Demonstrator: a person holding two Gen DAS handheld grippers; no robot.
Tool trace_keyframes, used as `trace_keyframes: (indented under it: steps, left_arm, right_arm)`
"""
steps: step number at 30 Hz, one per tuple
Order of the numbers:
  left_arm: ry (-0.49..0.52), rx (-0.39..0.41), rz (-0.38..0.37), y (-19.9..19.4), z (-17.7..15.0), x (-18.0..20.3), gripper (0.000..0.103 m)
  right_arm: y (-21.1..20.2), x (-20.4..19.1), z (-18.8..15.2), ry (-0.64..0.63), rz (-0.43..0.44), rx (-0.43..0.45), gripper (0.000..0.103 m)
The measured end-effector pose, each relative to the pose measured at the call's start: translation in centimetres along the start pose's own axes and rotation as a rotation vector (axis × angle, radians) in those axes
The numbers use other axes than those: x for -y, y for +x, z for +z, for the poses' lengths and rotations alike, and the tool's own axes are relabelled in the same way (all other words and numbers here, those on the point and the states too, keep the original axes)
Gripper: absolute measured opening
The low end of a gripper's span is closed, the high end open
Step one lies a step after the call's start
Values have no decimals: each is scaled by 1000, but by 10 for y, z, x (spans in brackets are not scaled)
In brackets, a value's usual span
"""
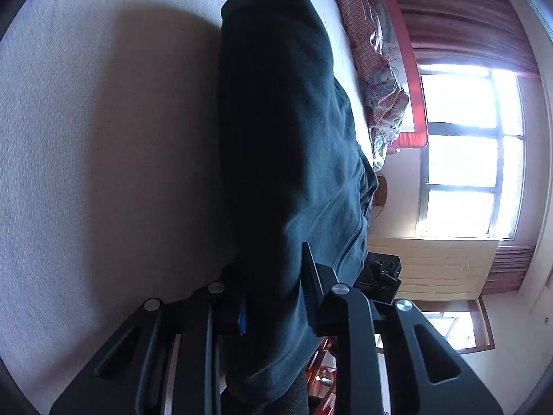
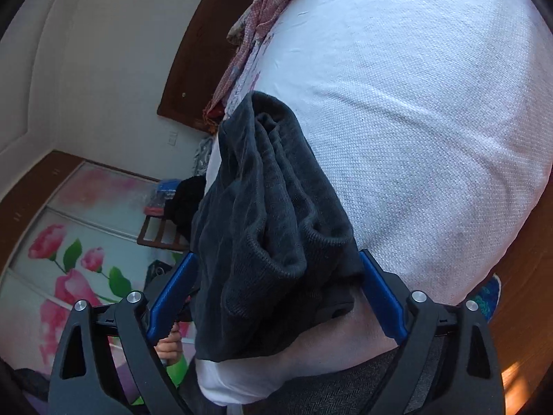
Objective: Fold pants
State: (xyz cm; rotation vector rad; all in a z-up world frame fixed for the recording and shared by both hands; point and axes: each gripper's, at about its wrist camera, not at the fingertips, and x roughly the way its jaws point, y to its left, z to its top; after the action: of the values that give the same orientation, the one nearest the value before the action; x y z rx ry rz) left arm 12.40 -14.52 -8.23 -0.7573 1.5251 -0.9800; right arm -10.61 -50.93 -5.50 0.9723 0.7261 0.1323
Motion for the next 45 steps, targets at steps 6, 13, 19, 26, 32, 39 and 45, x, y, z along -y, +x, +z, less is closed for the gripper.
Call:
trace_keyframes:
  steps: [6, 13, 19, 26, 32, 39, 45]
  left_arm:
    - [28, -7, -98, 1, 2, 23, 20]
    - [40, 30, -172, -13, 15, 42, 20]
    - [93, 104, -184, -56, 46, 70, 20]
    - [157, 228, -79, -149, 100, 72, 20]
    - [102, 315, 29, -217, 139, -4, 20]
    - [-37, 373, 200, -242, 125, -106, 60]
    - [130, 600, 390, -294, 83, -63, 81]
  right_arm:
    - [-16, -28, -3, 13, 18, 35, 32]
    - [-15, -112, 29, -141, 11, 32, 29]
    - [25, -168, 58, -224, 49, 12, 29]
    - [129, -209, 66, -240, 146, -2, 29]
    - [248, -199, 47, -170, 121, -86, 29]
    - [273, -187, 15, -216, -77, -205, 78]
    - [194, -186, 34, -215, -77, -48, 78]
